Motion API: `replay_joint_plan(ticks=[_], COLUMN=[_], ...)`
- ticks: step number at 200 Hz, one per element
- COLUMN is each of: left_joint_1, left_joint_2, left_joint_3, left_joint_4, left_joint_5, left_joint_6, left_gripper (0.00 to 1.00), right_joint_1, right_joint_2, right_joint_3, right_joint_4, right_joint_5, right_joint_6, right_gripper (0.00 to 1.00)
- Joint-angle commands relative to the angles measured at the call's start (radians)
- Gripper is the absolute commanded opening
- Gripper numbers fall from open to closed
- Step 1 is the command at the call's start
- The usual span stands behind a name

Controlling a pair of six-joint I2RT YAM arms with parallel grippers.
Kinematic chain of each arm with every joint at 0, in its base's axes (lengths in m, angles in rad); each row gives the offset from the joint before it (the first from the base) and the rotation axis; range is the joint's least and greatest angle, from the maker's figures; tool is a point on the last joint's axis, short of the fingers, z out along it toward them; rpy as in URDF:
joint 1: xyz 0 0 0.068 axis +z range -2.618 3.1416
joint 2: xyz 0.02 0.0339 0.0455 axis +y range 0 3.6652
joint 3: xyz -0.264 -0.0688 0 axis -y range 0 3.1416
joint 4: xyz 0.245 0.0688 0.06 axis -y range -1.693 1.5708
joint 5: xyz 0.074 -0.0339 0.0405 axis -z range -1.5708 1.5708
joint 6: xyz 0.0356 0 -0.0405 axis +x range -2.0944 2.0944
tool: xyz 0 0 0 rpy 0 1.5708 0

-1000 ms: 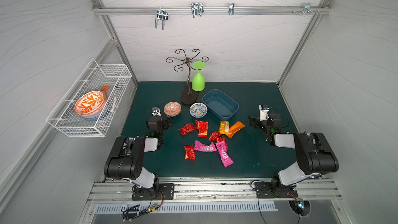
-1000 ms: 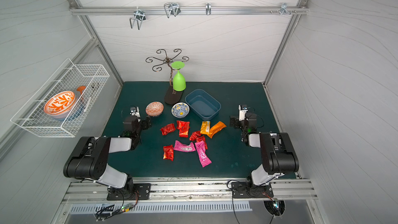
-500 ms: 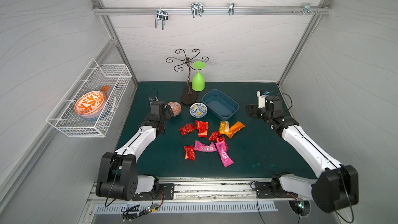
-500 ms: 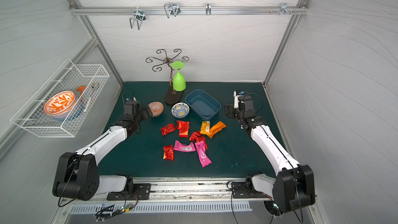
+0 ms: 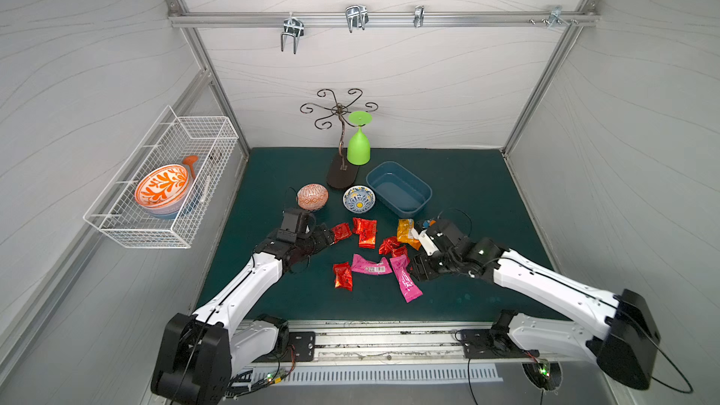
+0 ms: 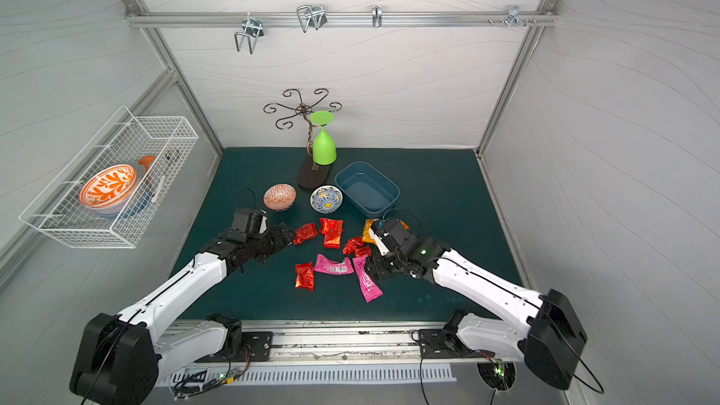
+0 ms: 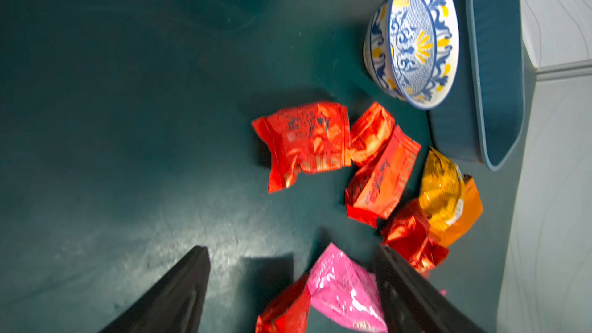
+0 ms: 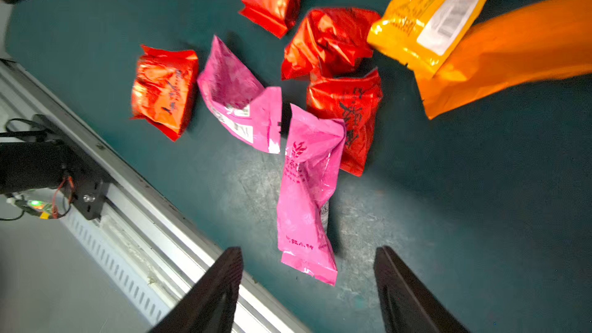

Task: Put the tea bags into the storage box
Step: Pick up the tea bag from the center of the board.

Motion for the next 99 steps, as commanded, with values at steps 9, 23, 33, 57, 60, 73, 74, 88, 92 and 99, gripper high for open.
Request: replay_joint_plan(ticks=[9, 23, 33, 57, 60, 73, 74, 88, 92, 99], left_joint_1=[-0.012, -0.012, -0.012, -0.012, -0.013, -0.012, -0.012, -0.012, -0.012, -0.012], left_joint_2=[-0.021, -0.022, -0.022, -0.027, -0.027, -0.028, -0.028, -0.026, -0.024, -0.021], left_joint_3=[0.039, 0.045, 0.048, 0.054, 0.053, 0.061, 0.061, 0.068, 0.071, 0.075], left_joint_4=[-0.017, -0.018, -0.014, -0.015, -0.014, -0.025, -0.025, -0.035, -0.039, -0.045], left_joint_5=[0.04, 0.038, 0.037, 0.017, 0.017, 0.017, 0.016, 0.011, 0.008, 0.003], left_joint_6=[0.019, 0.017, 0.013, 0.013, 0.013, 0.019, 0.019, 0.03, 0.032, 0.038], left_gripper=[0.85, 0.85, 0.85, 0.85, 0.85, 0.85, 0.85, 0.85, 0.85, 0.85], right_joint_1=[0.009, 0.012, 0.014, 0.02, 0.023, 0.029, 0.03, 0.035, 0.037, 0.038], right_joint_2=[0.095, 0.128, 0.151, 0.202, 0.207, 0.225, 0.227, 0.252, 0.26, 0.277], right_joint_3=[0.038, 0.043, 0.048, 0.062, 0.065, 0.077, 0.077, 0.087, 0.09, 0.097], right_joint_4=[0.011, 0.037, 0.046, 0.064, 0.069, 0.081, 0.082, 0.094, 0.097, 0.1], right_joint_5=[0.034, 0.023, 0.017, 0.004, 0.0, -0.002, -0.004, -0.006, -0.009, -0.013], right_joint_6=[-0.001, -0.011, -0.016, -0.022, -0.022, -0.024, -0.023, -0.021, -0.019, -0.017], right_gripper=[0.71, 0.69, 0.66, 0.6, 0.59, 0.57, 0.57, 0.55, 0.54, 0.52])
